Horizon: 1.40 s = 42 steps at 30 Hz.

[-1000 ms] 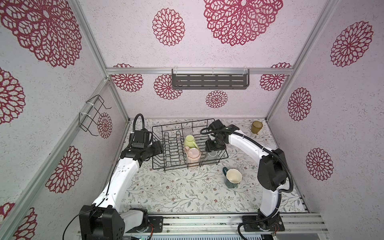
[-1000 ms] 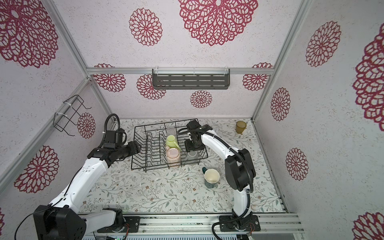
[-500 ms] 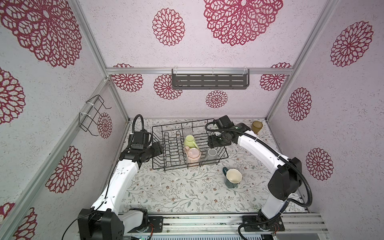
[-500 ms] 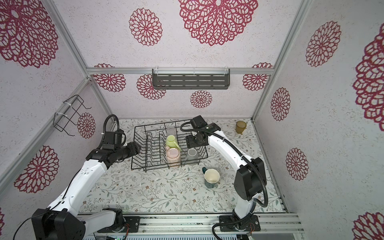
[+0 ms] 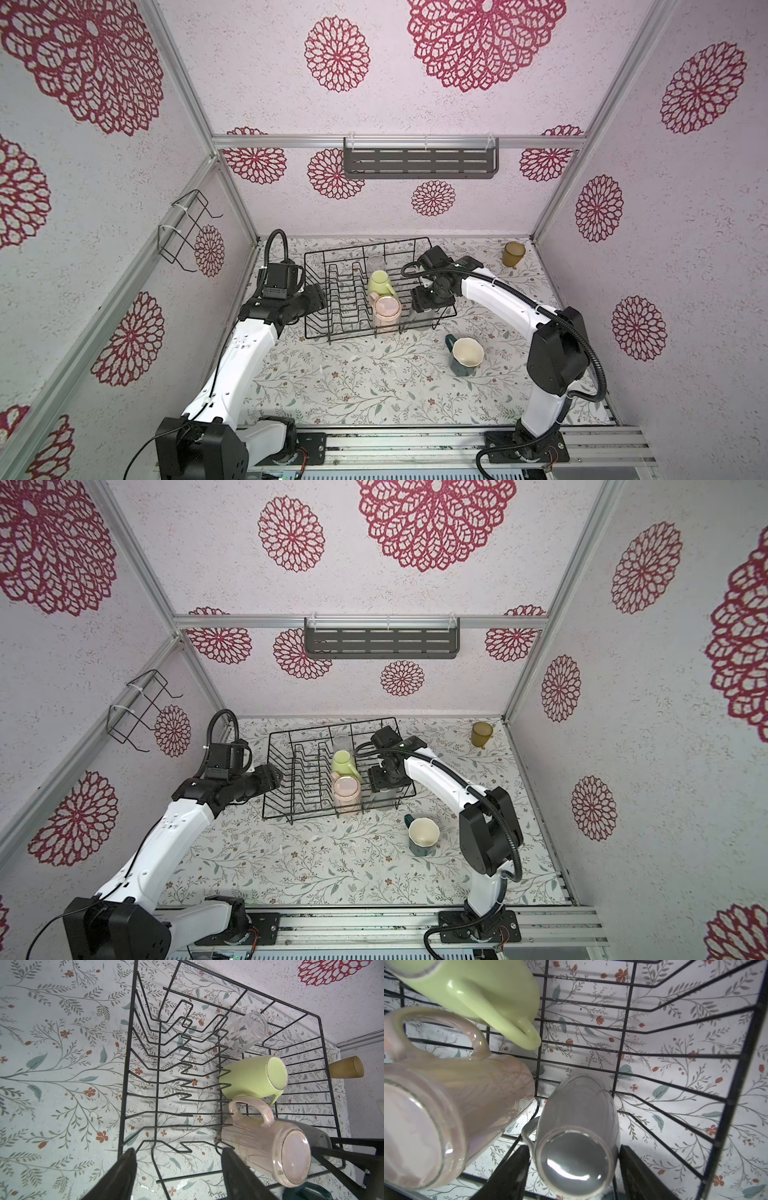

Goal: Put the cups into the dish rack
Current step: 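Open the right gripper and raise it out of the rack, then move the right gripper toward the amber cup at the far corner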

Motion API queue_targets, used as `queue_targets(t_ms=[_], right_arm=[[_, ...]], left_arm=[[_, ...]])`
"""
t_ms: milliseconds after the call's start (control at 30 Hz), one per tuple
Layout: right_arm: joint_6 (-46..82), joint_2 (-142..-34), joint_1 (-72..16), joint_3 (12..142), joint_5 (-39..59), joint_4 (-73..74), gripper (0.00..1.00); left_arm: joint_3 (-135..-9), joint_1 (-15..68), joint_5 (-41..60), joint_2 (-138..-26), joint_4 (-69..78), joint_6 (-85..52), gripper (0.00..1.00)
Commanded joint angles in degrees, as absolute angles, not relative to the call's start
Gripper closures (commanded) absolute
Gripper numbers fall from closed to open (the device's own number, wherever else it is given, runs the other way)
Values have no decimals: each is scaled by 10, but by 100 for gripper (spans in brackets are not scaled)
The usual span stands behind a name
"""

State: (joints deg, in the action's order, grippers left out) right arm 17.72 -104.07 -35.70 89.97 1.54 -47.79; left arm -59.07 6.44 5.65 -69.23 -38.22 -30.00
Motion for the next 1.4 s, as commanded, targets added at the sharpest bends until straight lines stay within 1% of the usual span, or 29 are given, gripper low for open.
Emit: queue_targets(t_ms=[0, 133, 267, 400, 533, 600, 833, 1100, 1267, 1300, 1367], right_arm=[[189, -1049, -356, 910, 1, -471, 33], [191, -1056, -356, 913, 1, -462, 40], [195, -1055, -356, 910, -19, -451, 40], [195, -1066, -355, 923, -19, -458, 40], [195, -1055, -355, 914, -16, -451, 40], [189, -1054, -356, 917, -21, -456, 40], [190, -1037, -355, 912, -32, -462, 36], [183, -999, -355, 925, -75, -464, 31], [191, -934, -354, 887, -124, -416, 27], [194, -916, -353, 870, -138, -402, 27], [202, -879, -347, 838, -171, -375, 25]], left_arm=[[-589, 61, 57, -683, -383, -294, 32], [-582, 61, 52, -678, -378, -294, 32], [-591, 61, 52, -685, -388, -292, 32], [-584, 61, 61, -688, -371, -295, 32], [-599, 61, 61, -698, -390, -294, 32], [-590, 61, 62, -694, -375, -294, 32], [-596, 61, 65, -695, -380, -293, 32], [-599, 61, 65, -682, -386, -293, 31], [-612, 61, 67, -675, -406, -292, 31], [-609, 61, 76, -671, -397, -291, 31], [-606, 61, 128, -664, -376, -287, 32]])
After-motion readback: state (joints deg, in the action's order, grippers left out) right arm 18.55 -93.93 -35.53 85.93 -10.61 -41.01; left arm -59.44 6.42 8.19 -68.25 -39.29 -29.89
